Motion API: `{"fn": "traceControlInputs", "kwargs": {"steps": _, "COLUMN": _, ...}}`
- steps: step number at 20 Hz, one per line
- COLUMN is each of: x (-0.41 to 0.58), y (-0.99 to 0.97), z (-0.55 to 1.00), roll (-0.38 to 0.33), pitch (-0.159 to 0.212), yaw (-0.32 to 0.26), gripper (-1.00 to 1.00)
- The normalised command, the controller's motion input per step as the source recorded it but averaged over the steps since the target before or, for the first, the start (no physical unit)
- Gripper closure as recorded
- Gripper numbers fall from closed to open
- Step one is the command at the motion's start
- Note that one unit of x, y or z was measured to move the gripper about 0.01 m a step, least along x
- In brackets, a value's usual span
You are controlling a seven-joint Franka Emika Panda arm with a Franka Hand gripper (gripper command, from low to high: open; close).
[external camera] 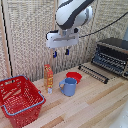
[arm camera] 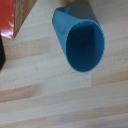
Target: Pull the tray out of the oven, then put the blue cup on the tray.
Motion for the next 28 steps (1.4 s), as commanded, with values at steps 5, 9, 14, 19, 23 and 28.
{"fn": "traceControlInputs", "kwargs": {"steps": 5, "x": 0.039, "y": -0.36, "z": 0.02, "roll": -0.259, "pitch": 0.047, "yaw": 0.108, "gripper": -1.00}}
{"fn": "traceControlInputs", "kwargs": {"steps": 9, "x": 0.000, "y": -0.40, "z": 0.00, "roll": -0.267, "pitch": 0.006, "yaw": 0.122, "gripper": -1.00}}
{"fn": "traceControlInputs", "kwargs": {"steps": 14, "x": 0.000, "y": -0.41, "z": -0.07, "roll": -0.287, "pitch": 0.047, "yaw": 0.112, "gripper": -1.00}}
{"fn": "traceControlInputs", "kwargs": {"steps": 19, "x": 0.000, "y": -0.49, "z": -0.13, "roll": -0.309, "pitch": 0.075, "yaw": 0.067, "gripper": -1.00}}
{"fn": "traceControlInputs", "kwargs": {"steps": 23, "x": 0.000, "y": -0.50, "z": -0.01, "roll": -0.314, "pitch": 0.005, "yaw": 0.060, "gripper": -1.00}}
{"fn": "traceControlInputs", "kwargs": {"steps": 28, "x": 0.000, "y": -0.35, "z": -0.05, "roll": -0.296, "pitch": -0.036, "yaw": 0.108, "gripper": -1.00}}
